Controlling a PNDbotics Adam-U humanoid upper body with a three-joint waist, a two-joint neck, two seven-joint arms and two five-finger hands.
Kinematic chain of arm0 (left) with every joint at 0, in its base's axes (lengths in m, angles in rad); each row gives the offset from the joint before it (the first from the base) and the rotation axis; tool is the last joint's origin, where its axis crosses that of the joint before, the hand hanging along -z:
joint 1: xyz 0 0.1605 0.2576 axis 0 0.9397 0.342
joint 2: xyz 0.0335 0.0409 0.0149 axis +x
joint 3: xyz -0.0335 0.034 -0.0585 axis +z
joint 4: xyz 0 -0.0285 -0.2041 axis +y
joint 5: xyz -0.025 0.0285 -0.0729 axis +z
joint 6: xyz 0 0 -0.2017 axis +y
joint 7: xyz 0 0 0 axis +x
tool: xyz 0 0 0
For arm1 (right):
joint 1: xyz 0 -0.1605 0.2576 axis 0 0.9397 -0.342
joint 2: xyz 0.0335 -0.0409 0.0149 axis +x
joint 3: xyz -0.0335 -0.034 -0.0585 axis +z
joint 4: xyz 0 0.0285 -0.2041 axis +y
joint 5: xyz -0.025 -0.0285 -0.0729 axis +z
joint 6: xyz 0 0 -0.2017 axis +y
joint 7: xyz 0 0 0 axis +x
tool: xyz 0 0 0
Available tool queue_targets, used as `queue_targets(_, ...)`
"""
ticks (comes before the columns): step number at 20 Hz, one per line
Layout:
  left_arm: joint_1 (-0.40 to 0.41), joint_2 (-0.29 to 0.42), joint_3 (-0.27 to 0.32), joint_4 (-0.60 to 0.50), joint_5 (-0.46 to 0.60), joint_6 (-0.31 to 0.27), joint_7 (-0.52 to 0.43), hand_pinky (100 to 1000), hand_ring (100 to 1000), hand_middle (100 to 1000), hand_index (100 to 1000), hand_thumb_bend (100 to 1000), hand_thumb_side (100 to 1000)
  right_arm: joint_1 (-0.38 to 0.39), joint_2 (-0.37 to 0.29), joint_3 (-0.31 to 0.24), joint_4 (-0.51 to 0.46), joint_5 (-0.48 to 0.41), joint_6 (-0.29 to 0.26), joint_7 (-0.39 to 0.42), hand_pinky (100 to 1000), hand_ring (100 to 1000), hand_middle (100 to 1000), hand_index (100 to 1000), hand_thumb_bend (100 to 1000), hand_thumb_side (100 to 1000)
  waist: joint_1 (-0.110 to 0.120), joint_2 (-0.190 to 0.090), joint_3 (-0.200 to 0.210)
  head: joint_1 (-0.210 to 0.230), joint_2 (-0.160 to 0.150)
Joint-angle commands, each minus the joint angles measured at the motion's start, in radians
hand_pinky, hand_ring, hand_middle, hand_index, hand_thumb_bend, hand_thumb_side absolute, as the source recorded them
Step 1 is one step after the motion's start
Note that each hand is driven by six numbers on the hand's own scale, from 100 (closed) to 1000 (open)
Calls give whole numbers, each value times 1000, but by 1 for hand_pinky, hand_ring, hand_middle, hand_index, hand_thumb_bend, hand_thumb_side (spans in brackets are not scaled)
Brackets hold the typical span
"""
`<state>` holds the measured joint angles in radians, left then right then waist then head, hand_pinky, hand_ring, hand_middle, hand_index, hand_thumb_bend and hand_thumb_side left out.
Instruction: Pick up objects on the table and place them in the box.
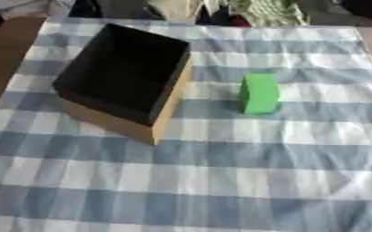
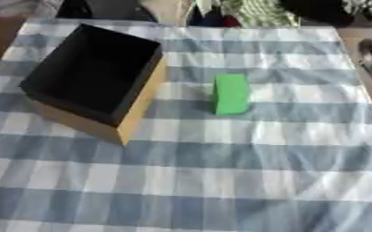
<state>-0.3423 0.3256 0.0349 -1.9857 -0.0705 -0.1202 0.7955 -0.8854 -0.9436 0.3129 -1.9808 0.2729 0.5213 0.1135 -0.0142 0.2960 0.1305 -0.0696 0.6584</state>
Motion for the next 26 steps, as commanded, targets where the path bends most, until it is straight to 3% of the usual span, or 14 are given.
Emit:
queue_targets(1,-3,26,0,-14,0,0,-4,613,719,585,723,342,404,-62,-36,9,-19,83,59,261,918,920,827,878,100,119,1,-22,-2,-1,7)
queue_targets(6,-1,28,0,-14,-1,1,-3,613,720,585,722,341,404,-122,-22,27,-19,188,70,548,926,934,842,884,100,100,-2,-23,-3,-1,3)
queue_targets(10,1,28,0,-14,0,2,-2,612,720,585,722,338,404,-141,-17,44,-19,221,81,681,937,949,856,911,267,100,-3,-23,-3,0,3)
queue_targets(13,1,28,0,-14,0,2,-3,612,720,585,722,337,404,-145,-17,57,-19,247,77,756,952,973,879,938,295,100,-2,-21,-2,-1,2)
queue_targets(20,2,26,-2,-14,3,2,-4,611,720,584,722,334,402,-138,-21,108,-19,243,97,793,969,990,882,962,310,100,-1,-18,1,-4,2)
queue_targets(26,2,25,-3,-14,4,2,-7,611,721,584,721,331,399,-132,-26,168,-19,208,177,794,985,1000,904,992,296,100,-1,-17,4,-7,1)
